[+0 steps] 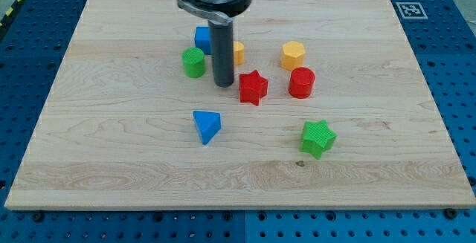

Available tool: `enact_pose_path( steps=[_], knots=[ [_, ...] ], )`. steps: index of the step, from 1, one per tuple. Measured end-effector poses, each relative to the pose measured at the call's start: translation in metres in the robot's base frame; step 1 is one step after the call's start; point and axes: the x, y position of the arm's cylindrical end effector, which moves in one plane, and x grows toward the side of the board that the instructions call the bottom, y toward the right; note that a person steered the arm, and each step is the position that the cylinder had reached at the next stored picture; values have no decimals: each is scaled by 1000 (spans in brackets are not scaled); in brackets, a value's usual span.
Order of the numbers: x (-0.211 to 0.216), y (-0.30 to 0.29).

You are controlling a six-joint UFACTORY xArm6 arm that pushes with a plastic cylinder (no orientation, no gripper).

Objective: Push the green circle above the blue triangle

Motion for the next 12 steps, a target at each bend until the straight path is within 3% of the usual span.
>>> enact_pose_path(
  steps=[2, 4, 6, 9, 12],
  knots=[
    [33, 31],
    [37, 7],
    [8, -28],
    [-60, -28],
    [-75, -56]
  ],
)
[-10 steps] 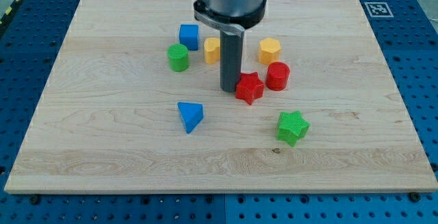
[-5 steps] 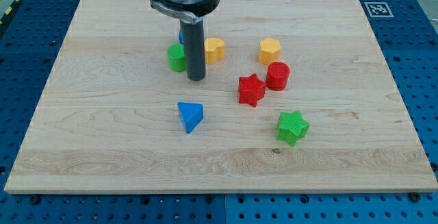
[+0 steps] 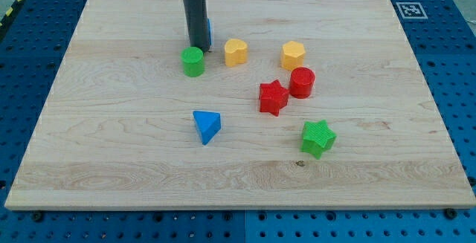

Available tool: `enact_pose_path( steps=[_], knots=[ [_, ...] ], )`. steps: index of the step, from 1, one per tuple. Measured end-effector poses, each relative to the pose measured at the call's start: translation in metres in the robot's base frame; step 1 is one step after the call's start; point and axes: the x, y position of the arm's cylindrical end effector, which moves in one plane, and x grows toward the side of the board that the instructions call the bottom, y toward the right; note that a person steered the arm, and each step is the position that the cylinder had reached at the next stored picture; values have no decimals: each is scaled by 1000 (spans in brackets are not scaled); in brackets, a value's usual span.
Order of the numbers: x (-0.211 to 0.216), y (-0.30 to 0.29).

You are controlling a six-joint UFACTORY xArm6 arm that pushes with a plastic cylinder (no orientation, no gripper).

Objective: Push the green circle above the blue triangle

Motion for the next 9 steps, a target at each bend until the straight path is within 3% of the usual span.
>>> enact_pose_path(
  steps=[4, 7, 9],
  knots=[
    [26, -6],
    [43, -46],
    [38, -46]
  ],
)
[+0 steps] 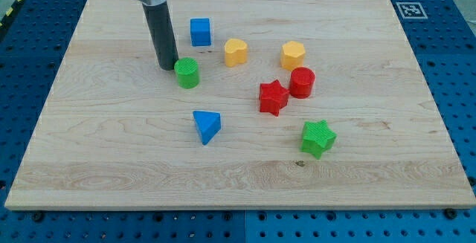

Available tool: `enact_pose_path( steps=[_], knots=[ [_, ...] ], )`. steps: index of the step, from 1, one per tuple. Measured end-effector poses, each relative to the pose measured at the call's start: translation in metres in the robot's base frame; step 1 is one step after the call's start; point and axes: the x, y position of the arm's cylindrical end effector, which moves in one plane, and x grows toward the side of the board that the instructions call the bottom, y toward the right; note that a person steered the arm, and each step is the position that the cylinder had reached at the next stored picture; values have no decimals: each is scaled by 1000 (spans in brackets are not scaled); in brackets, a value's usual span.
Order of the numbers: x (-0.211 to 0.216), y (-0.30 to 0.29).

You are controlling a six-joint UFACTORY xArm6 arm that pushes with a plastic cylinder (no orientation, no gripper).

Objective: Push the green circle above the blue triangle

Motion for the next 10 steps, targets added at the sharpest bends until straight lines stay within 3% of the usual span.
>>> enact_pose_path(
  steps=[10],
  knots=[
    [20, 36]
  ],
)
